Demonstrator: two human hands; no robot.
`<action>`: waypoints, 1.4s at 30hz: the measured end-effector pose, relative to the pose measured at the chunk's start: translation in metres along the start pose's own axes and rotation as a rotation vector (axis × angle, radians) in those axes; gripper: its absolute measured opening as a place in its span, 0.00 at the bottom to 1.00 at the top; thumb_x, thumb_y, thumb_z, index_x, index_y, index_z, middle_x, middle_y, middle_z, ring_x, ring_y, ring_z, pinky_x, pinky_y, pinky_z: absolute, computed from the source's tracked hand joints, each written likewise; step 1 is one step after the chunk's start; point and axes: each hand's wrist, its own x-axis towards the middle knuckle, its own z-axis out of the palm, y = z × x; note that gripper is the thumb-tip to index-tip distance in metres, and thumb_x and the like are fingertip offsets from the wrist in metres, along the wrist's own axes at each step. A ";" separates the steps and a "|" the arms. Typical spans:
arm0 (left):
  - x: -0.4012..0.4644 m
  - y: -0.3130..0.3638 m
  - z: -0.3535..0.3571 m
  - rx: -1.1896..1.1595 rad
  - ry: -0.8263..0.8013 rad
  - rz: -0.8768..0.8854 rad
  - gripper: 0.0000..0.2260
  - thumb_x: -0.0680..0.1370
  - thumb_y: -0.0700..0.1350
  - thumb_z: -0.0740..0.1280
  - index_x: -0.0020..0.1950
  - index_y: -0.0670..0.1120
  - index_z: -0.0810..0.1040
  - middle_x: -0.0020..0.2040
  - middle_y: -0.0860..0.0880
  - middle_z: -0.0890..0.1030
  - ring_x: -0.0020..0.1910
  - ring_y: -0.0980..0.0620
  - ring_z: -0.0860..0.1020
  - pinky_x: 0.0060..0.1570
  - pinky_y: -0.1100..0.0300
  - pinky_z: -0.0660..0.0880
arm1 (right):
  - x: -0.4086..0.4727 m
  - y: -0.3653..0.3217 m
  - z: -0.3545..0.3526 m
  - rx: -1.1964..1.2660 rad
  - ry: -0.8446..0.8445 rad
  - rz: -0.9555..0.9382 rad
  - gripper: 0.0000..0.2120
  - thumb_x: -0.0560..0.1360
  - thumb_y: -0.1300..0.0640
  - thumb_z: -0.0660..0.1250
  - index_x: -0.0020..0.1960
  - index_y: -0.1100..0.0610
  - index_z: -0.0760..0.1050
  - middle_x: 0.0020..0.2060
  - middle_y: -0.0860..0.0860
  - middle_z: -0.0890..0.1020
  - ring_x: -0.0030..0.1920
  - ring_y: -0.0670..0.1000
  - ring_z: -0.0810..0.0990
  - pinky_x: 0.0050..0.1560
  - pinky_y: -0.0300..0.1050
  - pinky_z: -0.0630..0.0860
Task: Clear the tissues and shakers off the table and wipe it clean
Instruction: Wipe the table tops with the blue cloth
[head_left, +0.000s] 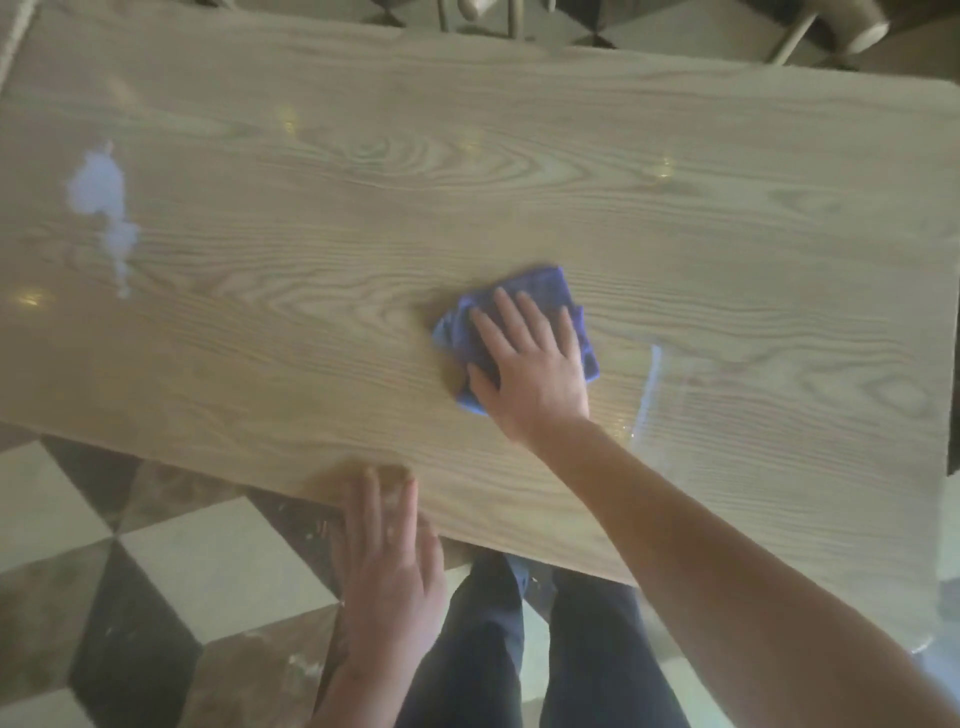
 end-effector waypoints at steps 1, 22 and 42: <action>0.001 0.007 0.000 0.012 -0.006 0.059 0.27 0.79 0.54 0.55 0.78 0.53 0.60 0.81 0.44 0.53 0.80 0.42 0.48 0.76 0.37 0.55 | -0.006 0.029 -0.010 -0.015 0.023 0.102 0.30 0.76 0.39 0.57 0.77 0.45 0.63 0.78 0.50 0.62 0.78 0.54 0.58 0.77 0.64 0.51; -0.005 0.051 0.011 0.040 0.011 0.266 0.26 0.81 0.52 0.57 0.79 0.51 0.58 0.80 0.43 0.55 0.80 0.41 0.51 0.76 0.41 0.56 | -0.069 0.029 -0.015 0.143 0.131 0.671 0.33 0.75 0.41 0.53 0.79 0.48 0.58 0.80 0.52 0.55 0.80 0.55 0.50 0.77 0.62 0.43; -0.019 0.023 0.000 0.060 -0.118 0.106 0.30 0.78 0.58 0.53 0.80 0.58 0.50 0.81 0.43 0.46 0.80 0.42 0.43 0.77 0.39 0.53 | -0.248 0.138 -0.041 0.064 0.102 0.879 0.32 0.77 0.41 0.52 0.79 0.48 0.55 0.80 0.51 0.55 0.80 0.54 0.51 0.77 0.63 0.49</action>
